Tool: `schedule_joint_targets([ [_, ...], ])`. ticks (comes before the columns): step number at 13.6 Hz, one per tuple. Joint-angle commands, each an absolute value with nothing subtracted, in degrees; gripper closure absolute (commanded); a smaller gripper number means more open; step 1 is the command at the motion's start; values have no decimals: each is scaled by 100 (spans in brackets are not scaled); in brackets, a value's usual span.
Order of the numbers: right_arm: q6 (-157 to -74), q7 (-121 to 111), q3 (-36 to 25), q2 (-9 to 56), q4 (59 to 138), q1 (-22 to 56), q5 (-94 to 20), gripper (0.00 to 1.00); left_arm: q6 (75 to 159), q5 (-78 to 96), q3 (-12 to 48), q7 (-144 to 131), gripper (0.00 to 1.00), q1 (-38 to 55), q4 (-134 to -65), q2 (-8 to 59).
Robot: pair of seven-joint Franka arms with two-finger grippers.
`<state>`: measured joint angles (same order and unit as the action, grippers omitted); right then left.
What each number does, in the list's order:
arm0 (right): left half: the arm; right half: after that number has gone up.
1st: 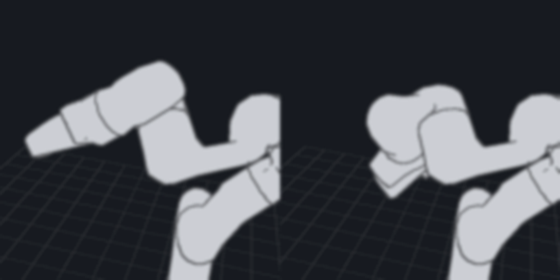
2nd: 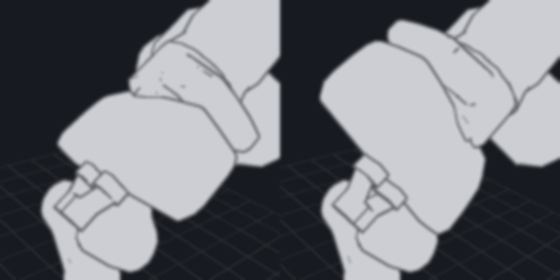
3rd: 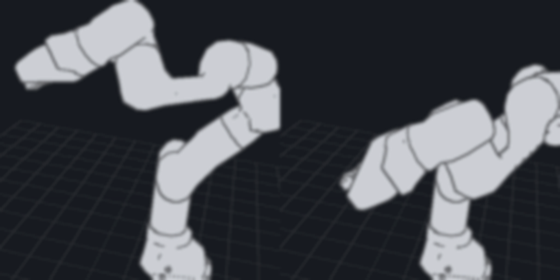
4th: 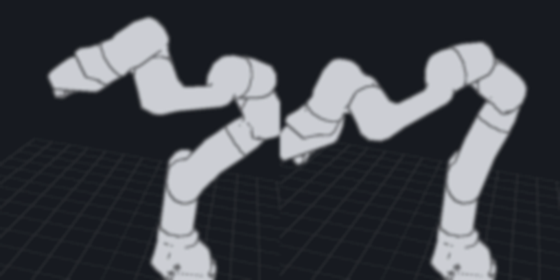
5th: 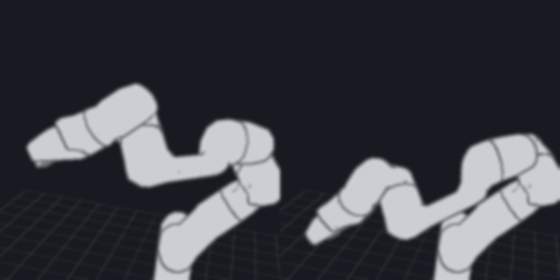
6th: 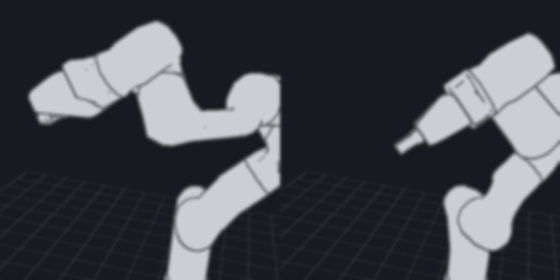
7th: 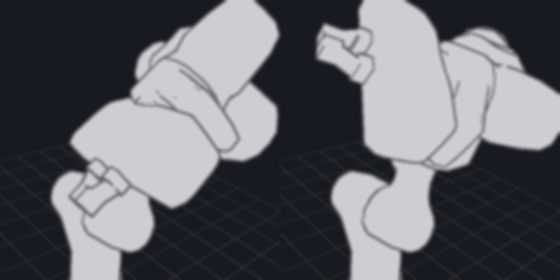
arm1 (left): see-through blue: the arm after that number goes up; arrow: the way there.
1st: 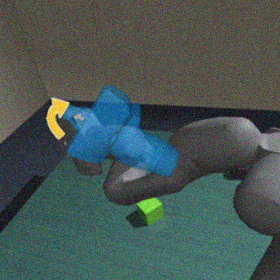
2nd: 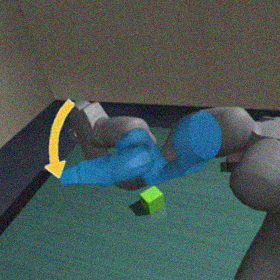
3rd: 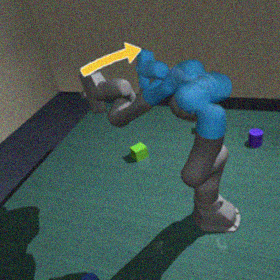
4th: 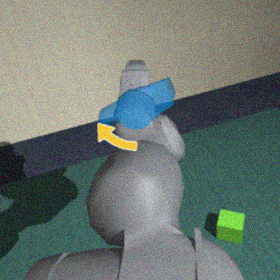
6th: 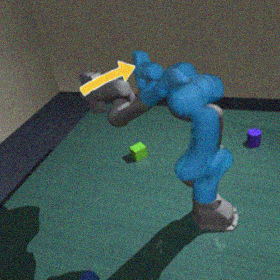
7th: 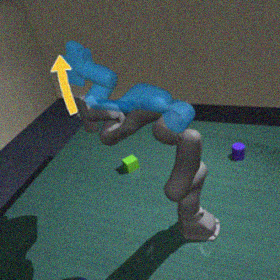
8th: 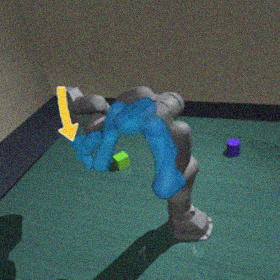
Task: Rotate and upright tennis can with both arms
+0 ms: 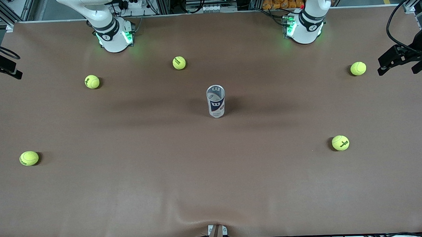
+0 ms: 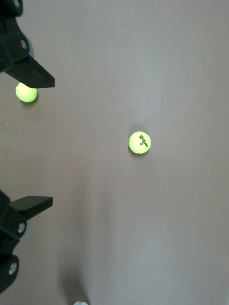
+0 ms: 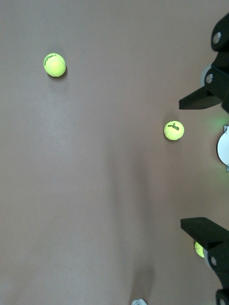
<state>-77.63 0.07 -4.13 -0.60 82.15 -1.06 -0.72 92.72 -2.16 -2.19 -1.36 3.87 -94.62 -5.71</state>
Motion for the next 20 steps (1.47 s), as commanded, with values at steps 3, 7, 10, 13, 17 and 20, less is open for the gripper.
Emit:
schedule_joint_targets([
  [3,-7699,9,-316,-79,8183,-167,176,0,9202,-141,-229,-193,0,387,-9413,-554],
  [7,-7699,26,-316,-79,8183,-158,132,0,9202,-132,-229,-185,0,387,-9413,-562],
  [10,-7708,26,-316,-79,8183,-158,123,0,9124,-132,-229,-158,0,387,-9404,-563],
  [13,-7699,26,-316,-79,8183,-158,123,0,8921,-123,-229,-167,0,387,-9404,-563],
  [17,-7699,35,-316,-79,8183,-150,123,0,8886,-123,-229,-176,0,369,-9404,-554],
  [20,-7699,35,-316,-79,8183,-149,123,0,8886,-123,-167,-167,0,255,-9396,-554],
])
